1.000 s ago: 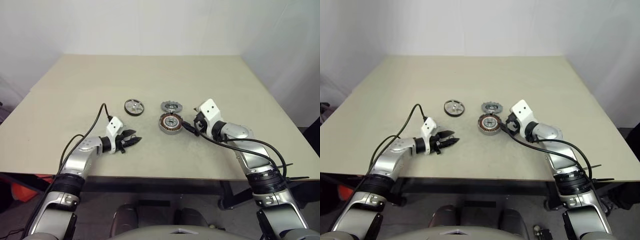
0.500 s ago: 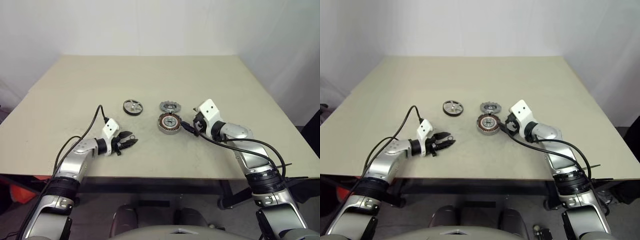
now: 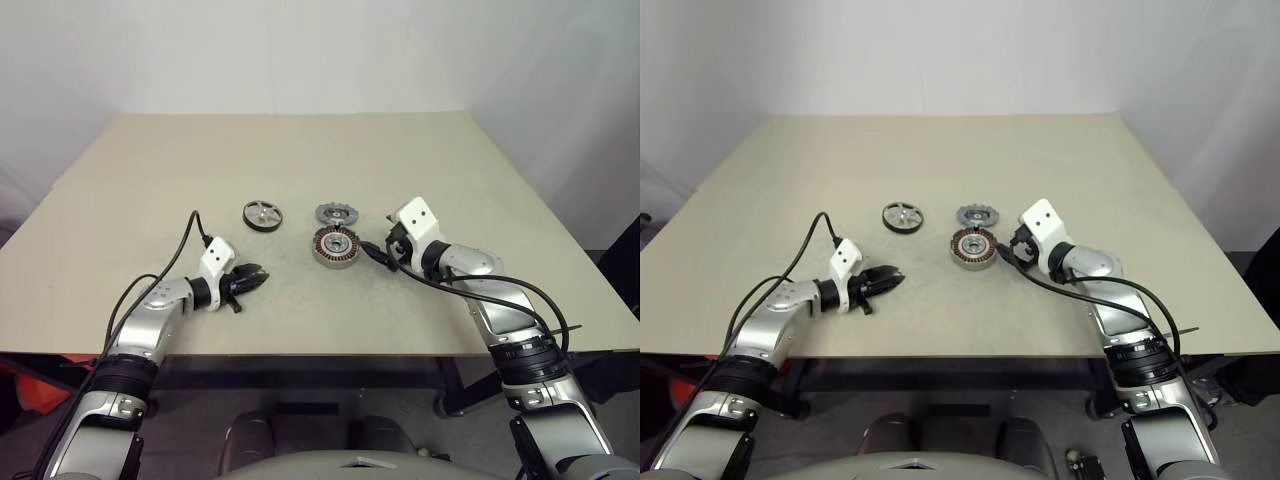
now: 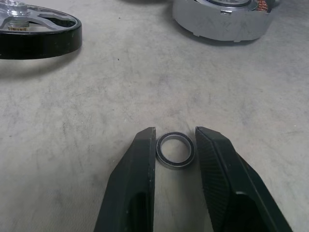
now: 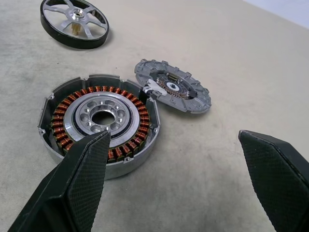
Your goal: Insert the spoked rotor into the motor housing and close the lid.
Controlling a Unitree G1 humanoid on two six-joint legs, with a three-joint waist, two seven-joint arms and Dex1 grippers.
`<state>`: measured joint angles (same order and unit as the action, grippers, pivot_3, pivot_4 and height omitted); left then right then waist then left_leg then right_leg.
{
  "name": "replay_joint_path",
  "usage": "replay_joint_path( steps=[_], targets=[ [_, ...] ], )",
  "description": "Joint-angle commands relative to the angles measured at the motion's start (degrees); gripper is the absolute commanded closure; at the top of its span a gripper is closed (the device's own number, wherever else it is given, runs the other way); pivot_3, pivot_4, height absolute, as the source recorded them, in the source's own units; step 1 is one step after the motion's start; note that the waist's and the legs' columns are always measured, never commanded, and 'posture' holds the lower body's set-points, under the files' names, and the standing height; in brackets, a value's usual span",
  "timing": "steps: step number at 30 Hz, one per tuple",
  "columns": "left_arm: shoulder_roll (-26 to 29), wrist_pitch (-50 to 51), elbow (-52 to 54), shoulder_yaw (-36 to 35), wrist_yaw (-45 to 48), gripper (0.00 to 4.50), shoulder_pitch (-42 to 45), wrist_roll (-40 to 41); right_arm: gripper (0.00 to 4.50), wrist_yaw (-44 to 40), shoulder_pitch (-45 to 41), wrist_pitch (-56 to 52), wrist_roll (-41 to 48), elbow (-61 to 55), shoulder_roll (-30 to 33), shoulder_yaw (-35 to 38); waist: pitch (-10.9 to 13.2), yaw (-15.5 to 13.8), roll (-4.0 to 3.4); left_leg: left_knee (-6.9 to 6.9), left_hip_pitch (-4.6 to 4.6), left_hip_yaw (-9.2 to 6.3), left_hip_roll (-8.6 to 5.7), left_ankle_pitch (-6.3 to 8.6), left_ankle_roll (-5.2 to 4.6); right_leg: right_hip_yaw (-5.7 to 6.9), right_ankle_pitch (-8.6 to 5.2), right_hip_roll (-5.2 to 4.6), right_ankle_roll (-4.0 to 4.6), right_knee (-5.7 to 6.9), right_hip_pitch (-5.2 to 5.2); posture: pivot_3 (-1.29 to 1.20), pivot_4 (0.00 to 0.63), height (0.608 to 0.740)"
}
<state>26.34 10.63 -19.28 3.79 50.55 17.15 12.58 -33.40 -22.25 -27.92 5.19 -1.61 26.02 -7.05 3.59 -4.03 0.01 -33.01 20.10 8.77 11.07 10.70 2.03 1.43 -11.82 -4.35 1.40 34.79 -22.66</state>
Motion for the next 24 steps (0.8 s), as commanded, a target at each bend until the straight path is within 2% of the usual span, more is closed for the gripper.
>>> replay_joint_path(
  steps=[1, 2, 3, 11, 18, 24],
  targets=[
    [0.70, 0.66, -1.87, -1.09, -0.61, 3.51, 0.06, -0.48, 0.14, 0.40, -2.04, 1.35, -0.37, -0.52, -0.13, 0.69, 0.00, 0.01, 0.00, 0.00, -0.02, 0.00, 0.00, 0.00, 0.00, 0.00, 0.00, 0.00, 0.00, 0.00, 0.01, 0.00, 0.000, 0.740],
    [0.75, 0.76, -1.85, -1.22, -0.60, 3.75, 0.08, -0.36, 0.14, 0.39, -2.11, 1.41, -0.39, -0.44, -0.15, 0.69, 0.00, 0.02, 0.00, 0.00, -0.02, 0.00, 0.00, 0.00, 0.00, 0.00, 0.00, 0.00, 0.00, 0.00, 0.01, 0.00, 0.000, 0.740],
    [0.79, 0.88, -1.77, -1.33, -0.65, 3.81, 0.09, -0.28, 0.14, 0.38, -2.17, 1.47, -0.44, -0.38, -0.15, 0.70, 0.00, 0.02, 0.00, 0.00, -0.02, 0.00, 0.00, 0.00, 0.00, 0.00, 0.00, 0.00, 0.00, 0.00, 0.01, 0.00, 0.000, 0.740],
    [0.68, 1.66, -1.60, -1.54, -1.57, 3.81, 0.05, -0.32, 0.14, 0.58, -2.12, 1.86, -1.10, 0.01, -0.51, 0.50, -0.01, 0.02, -0.01, 0.00, -0.03, 0.00, 0.00, 0.00, 0.00, 0.00, 0.00, 0.00, 0.00, 0.00, 0.01, 0.00, 0.000, 0.740],
    [-2.80, 11.17, 2.96, -2.67, 1.40, 3.81, 5.22, 7.14, 0.14, 0.81, -1.32, 2.48, -2.70, -0.05, 0.01, 0.06, 0.00, -0.24, -0.01, 0.00, 0.03, 0.03, -0.04, 0.00, 0.01, 0.00, 0.07, -0.01, 0.13, 0.01, 0.00, 0.00, 0.000, 0.740],
    [-5.46, 9.26, -0.91, 1.01, 2.86, 3.81, 10.34, 4.07, 0.14, 1.49, 0.16, 3.37, -5.41, 0.27, 1.75, -0.31, 0.00, -0.83, 0.00, 0.00, 0.13, 0.02, -0.08, 0.02, -0.03, 0.00, 0.20, -0.03, 0.34, -0.05, -0.01, 0.00, 0.000, 0.740]
  ],
)
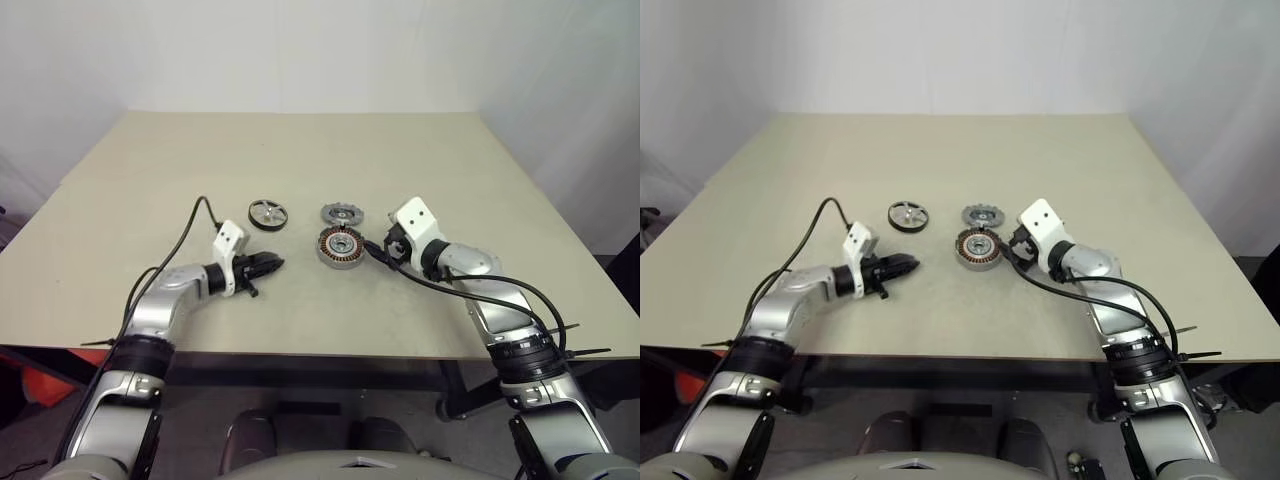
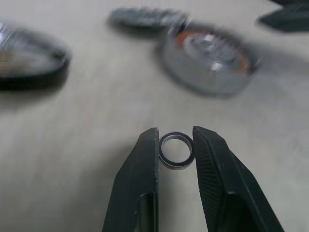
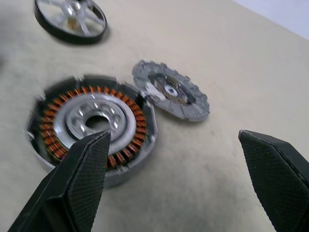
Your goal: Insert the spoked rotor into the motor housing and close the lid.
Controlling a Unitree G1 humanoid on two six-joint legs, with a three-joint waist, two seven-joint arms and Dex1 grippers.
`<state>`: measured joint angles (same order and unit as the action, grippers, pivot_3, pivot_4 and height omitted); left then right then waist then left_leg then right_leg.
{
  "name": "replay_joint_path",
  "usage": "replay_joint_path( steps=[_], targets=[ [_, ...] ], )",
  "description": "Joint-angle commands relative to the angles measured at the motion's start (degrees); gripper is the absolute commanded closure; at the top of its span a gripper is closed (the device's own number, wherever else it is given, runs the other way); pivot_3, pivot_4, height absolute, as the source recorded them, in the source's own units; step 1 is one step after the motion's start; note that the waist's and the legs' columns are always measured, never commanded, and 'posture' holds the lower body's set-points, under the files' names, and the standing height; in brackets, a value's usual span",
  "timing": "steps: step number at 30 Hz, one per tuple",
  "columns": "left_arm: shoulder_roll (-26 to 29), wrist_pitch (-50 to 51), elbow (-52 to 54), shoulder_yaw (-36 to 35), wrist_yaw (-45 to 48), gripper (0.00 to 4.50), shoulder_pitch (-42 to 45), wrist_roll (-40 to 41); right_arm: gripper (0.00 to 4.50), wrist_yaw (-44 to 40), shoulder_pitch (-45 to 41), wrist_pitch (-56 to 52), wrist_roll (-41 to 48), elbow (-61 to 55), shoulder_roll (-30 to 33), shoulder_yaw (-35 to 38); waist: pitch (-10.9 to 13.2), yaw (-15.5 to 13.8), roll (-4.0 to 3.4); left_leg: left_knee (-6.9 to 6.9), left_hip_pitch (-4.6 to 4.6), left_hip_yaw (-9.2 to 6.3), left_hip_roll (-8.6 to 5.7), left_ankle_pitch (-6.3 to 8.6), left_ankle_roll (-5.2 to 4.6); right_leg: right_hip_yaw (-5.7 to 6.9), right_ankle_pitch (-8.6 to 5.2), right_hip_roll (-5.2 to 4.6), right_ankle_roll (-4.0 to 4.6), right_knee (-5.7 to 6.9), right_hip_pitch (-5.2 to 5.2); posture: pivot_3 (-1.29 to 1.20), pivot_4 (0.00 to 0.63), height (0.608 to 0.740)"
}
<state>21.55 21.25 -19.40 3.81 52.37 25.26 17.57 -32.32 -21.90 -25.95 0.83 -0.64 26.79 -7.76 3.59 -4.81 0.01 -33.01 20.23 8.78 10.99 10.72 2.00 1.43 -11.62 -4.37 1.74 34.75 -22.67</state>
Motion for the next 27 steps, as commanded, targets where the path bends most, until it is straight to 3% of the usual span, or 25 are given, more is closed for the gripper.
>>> replay_joint_path(
  steps=[1, 9, 27],
  targets=[
    [-1.25, -1.88, -1.71, 1.56, 1.16, 3.81, 3.27, -1.35, 0.14, 0.41, 0.06, 1.45, -1.42, -0.90, 1.29, 0.36, 0.00, -0.04, 0.00, 0.00, 0.00, 0.00, 0.00, 0.00, 0.01, 0.00, 0.00, 0.00, 0.00, 0.00, -0.01, 0.00, 0.000, 0.740],
    [-8.07, -8.79, -12.75, 6.63, 2.58, 3.81, 13.32, -6.84, 0.14, 2.18, 2.81, 2.04, -5.31, -1.32, 5.60, 1.98, 0.01, -0.75, 0.02, 0.00, 0.10, 0.00, -0.04, -0.01, 0.01, 0.00, -0.04, -0.03, -0.06, -0.03, -0.07, 0.00, 0.000, 0.740],
    [-15.68, -18.51, -37.21, 4.44, -1.43, 3.81, 27.35, -11.80, 0.14, 4.61, 8.62, -0.80, -5.40, -6.67, 6.57, 4.03, 0.03, -0.93, 0.04, -0.05, 0.27, -0.05, -0.09, 0.03, -0.08, 0.03, 0.01, -0.06, 0.01, -0.04, -0.17, 0.00, 0.000, 0.740]
  ],
)
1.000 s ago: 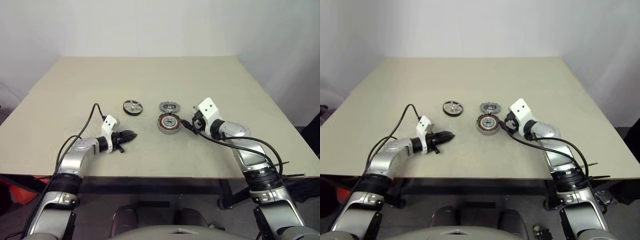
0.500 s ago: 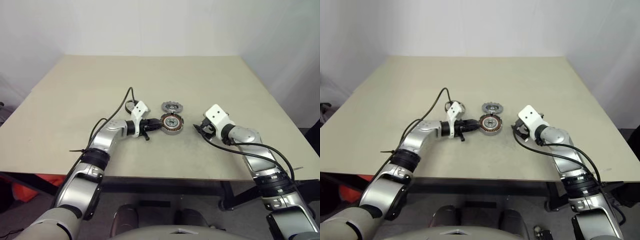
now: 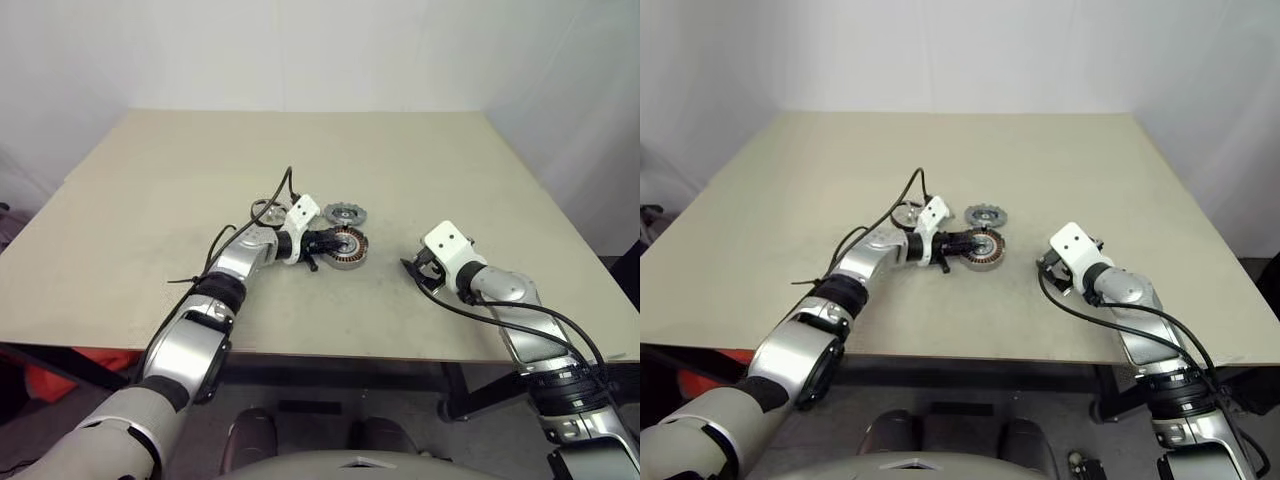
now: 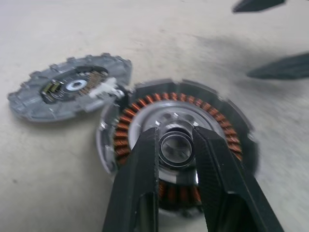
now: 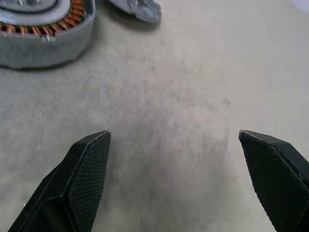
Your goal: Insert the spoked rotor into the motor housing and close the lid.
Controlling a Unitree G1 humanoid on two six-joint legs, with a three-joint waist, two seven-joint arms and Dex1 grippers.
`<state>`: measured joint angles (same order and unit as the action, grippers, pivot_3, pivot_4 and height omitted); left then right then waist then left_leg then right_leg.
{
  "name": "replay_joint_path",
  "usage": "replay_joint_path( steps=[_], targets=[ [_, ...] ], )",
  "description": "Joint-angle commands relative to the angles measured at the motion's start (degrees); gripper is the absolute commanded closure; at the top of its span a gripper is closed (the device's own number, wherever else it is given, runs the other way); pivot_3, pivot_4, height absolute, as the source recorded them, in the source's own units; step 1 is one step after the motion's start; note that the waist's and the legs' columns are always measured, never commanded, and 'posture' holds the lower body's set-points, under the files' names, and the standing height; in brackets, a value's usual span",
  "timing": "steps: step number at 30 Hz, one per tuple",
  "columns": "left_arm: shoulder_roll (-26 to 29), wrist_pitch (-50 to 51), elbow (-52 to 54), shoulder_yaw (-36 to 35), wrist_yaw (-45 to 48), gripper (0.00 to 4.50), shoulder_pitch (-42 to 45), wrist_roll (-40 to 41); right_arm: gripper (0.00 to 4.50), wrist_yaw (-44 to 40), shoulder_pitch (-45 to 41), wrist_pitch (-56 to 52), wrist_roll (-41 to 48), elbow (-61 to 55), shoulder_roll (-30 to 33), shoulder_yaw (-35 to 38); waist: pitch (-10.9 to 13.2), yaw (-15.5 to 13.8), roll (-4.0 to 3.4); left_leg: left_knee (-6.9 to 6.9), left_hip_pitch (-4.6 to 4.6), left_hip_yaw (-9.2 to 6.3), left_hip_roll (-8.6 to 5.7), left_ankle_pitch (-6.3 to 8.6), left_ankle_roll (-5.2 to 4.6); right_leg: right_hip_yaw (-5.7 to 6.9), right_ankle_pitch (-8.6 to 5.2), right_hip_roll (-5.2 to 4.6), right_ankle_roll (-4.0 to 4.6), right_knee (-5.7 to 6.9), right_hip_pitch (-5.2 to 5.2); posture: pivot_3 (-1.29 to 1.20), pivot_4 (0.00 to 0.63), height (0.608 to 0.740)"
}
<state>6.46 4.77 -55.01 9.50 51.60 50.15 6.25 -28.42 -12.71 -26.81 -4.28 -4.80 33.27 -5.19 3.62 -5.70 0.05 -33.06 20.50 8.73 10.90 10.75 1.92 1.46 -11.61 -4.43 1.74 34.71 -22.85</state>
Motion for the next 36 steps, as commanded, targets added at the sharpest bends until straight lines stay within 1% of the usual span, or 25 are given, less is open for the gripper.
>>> replay_joint_path(
  steps=[1, 5, 26, 36],
  targets=[
    [-0.87, -2.32, -2.31, -1.38, -0.76, 3.81, 2.75, -0.63, 0.14, 0.80, -0.59, 0.04, -0.32, -2.47, 0.07, 1.44, 0.00, -0.06, 0.00, 0.00, 0.01, -0.01, 0.00, 0.00, 0.00, 0.01, 0.00, 0.00, 0.00, 0.00, 0.00, 0.00, 0.000, 0.740],
    [-1.62, -3.29, -4.23, -1.29, -0.53, 3.81, 3.21, -1.46, 0.14, 1.06, -0.56, -0.17, -0.22, -2.74, -0.26, 1.22, 0.00, -0.07, 0.01, 0.00, 0.03, -0.02, 0.00, 0.02, -0.04, 0.01, 0.00, -0.01, 0.01, -0.01, 0.00, 0.00, 0.000, 0.740],
    [-2.91, -3.56, -7.14, -2.81, 0.56, 3.81, 5.40, -2.88, 0.14, 1.20, 0.34, -0.20, -0.39, -3.20, -0.82, 0.77, 0.01, -0.20, 0.01, -0.01, 0.05, -0.03, -0.06, 0.03, -0.06, 0.06, 0.00, -0.12, 0.01, -0.01, 0.00, 0.00, 0.000, 0.740],
    [-2.74, -3.52, -6.77, -2.60, 2.36, 3.81, 4.54, -3.67, 0.14, 1.18, 0.35, -0.29, -0.63, -3.20, -1.25, 0.49, 0.01, -0.20, 0.02, -0.01, 0.06, -0.03, -0.07, 0.04, -0.08, 0.07, 0.00, -0.13, 0.01, -0.02, 0.01, 0.00, 0.000, 0.740]
  ],
)
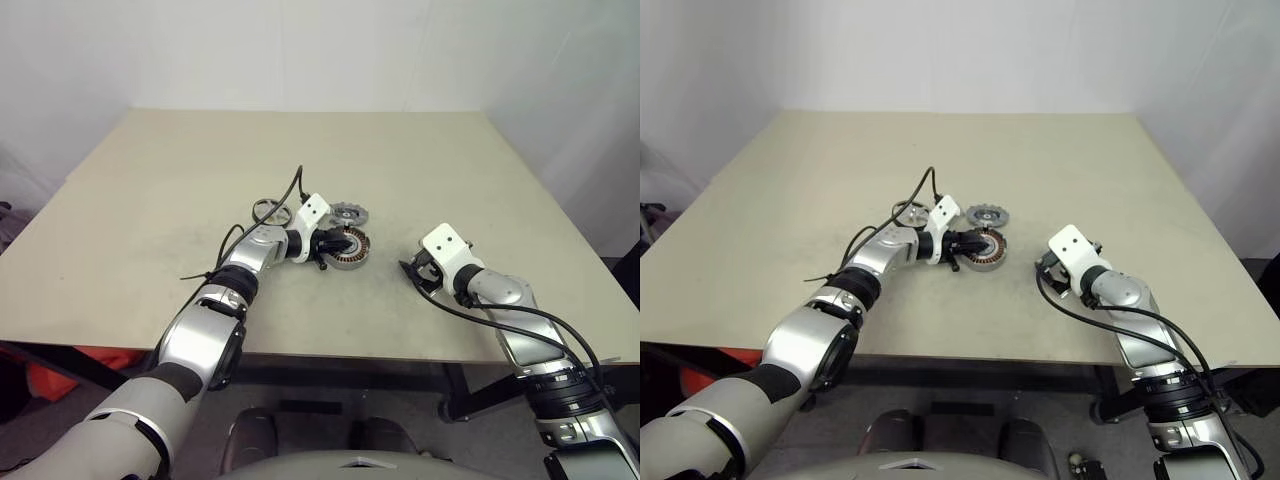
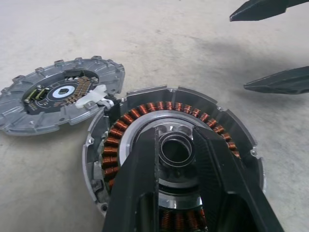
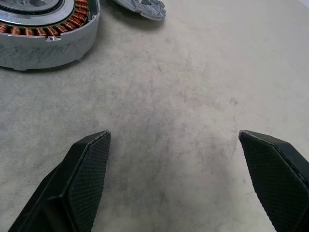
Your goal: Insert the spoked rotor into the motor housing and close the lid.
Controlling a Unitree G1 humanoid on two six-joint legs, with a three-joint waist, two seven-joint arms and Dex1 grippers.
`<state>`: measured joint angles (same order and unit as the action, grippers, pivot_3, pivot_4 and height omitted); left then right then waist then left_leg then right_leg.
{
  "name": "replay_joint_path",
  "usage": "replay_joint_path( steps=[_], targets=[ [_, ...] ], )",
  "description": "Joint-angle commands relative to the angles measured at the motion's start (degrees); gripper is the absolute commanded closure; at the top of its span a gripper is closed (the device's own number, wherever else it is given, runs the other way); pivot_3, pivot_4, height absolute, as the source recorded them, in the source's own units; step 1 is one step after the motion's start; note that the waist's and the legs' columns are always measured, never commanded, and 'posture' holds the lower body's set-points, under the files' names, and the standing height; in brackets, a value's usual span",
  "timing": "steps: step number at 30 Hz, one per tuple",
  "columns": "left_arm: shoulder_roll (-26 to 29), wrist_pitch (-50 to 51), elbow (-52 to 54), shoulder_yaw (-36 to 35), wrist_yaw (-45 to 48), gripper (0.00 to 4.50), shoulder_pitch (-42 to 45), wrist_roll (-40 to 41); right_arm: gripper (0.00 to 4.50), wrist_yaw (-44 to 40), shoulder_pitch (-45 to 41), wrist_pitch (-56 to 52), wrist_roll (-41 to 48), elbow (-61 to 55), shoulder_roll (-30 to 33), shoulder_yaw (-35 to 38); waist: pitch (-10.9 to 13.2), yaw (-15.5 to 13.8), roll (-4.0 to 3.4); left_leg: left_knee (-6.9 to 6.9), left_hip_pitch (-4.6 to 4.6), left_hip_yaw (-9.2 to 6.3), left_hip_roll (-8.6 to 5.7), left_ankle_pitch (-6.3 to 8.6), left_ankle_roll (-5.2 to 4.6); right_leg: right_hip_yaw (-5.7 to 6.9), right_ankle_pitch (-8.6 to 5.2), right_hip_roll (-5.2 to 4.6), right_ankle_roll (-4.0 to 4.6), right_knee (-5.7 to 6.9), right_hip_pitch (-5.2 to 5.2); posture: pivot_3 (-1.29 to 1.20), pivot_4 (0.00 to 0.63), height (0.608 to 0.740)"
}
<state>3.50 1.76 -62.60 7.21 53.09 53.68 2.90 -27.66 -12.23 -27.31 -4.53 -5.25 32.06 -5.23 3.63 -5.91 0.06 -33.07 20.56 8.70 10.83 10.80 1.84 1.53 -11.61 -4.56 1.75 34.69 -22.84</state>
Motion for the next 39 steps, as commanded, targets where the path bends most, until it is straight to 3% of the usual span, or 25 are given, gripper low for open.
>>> replay_joint_path(
  steps=[1, 3, 4, 15, 20, 25, 28, 34, 39],
  targets=[
    [0.24, -0.50, 0.79, -0.34, 0.85, 3.81, 0.99, -0.40, 0.14, 0.40, -0.14, 0.21, -0.39, -2.76, -0.05, 0.53, 0.00, 0.00, 0.00, 0.00, 0.00, 0.00, 0.00, 0.00, 0.00, 0.00, 0.00, 0.00, 0.00, 0.00, 0.00, 0.00, 0.000, 0.740],
    [0.25, -0.61, 0.71, -0.41, 0.64, 3.81, 0.98, -0.58, 0.14, 0.40, -0.17, 0.25, -0.39, -2.71, -0.11, 0.51, 0.00, 0.00, 0.00, 0.00, 0.00, 0.00, 0.00, 0.00, 0.00, 0.00, 0.00, 0.00, 0.00, 0.00, 0.00, 0.00, 0.000, 0.740],
    [0.22, -0.74, 0.72, -0.32, -0.30, 3.08, 0.93, -0.98, 0.14, 0.44, -0.19, 0.22, -0.40, -2.73, -0.22, 0.46, 0.00, 0.00, 0.00, 0.00, 0.00, 0.00, 0.00, 0.00, 0.00, 0.00, 0.00, 0.00, 0.00, 0.00, 0.00, 0.00, 0.000, 0.740],
    [2.77, 2.05, 7.92, -6.30, -1.61, 3.08, -0.18, 4.11, 0.14, 0.20, -0.58, 0.48, -0.62, -2.31, -0.77, -0.87, 0.01, 0.07, 0.01, 0.00, 0.04, 0.00, 0.02, 0.01, -0.01, 0.02, 0.00, 0.00, 0.00, -0.01, -0.04, 0.00, 0.000, 0.740],
    [6.39, 9.96, 16.52, -13.31, -4.42, 3.08, -1.81, 10.82, 0.14, 0.13, -1.38, 0.74, -0.22, -2.04, -1.76, -1.26, 0.01, 0.29, 0.00, 0.00, 0.04, 0.00, 0.04, 0.01, -0.01, 0.03, 0.00, 0.01, 0.01, 0.00, -0.07, 0.00, 0.000, 0.740],
    [8.87, 14.90, 25.46, -15.45, -7.85, 3.08, -8.40, 12.67, 0.14, -0.84, -3.19, 1.66, 1.12, -3.05, -4.31, -2.47, 0.01, 0.37, -0.01, 0.01, 0.05, 0.02, 0.03, 0.03, -0.04, 0.03, -0.01, 0.01, 0.02, -0.02, -0.07, 0.00, 0.000, 0.740],
    [9.14, 18.38, 31.73, -15.97, -9.67, 3.07, -13.27, 14.20, 0.76, -1.39, -5.59, 2.15, 1.17, -2.63, -5.72, -3.26, 0.02, 0.42, -0.01, 0.00, 0.12, 0.03, 0.05, 0.03, -0.04, 0.02, 0.00, 0.01, 0.02, 0.00, -0.15, 0.00, 0.000, 0.740],
    [8.90, 23.54, 42.89, -15.82, -12.85, 3.07, -21.61, 16.54, 2.81, -3.54, -9.46, 2.37, 2.61, -2.00, -7.31, -3.90, 0.03, 0.35, 0.01, 0.00, 0.22, 0.01, 0.07, 0.02, -0.02, 0.06, 0.00, 0.02, 0.02, 0.00, -0.20, 0.00, 0.000, 0.740],
    [8.50, 25.03, 46.17, -15.62, -15.30, 3.07, -23.72, 17.31, 4.47, -4.77, -11.81, 3.53, 2.26, 1.90, -8.94, -6.08, 0.03, 0.50, 0.01, 0.00, 0.22, 0.01, 0.10, 0.01, 0.00, 0.06, -0.01, 0.05, 0.01, 0.00, -0.22, 0.00, 0.000, 0.740]
  ],
)
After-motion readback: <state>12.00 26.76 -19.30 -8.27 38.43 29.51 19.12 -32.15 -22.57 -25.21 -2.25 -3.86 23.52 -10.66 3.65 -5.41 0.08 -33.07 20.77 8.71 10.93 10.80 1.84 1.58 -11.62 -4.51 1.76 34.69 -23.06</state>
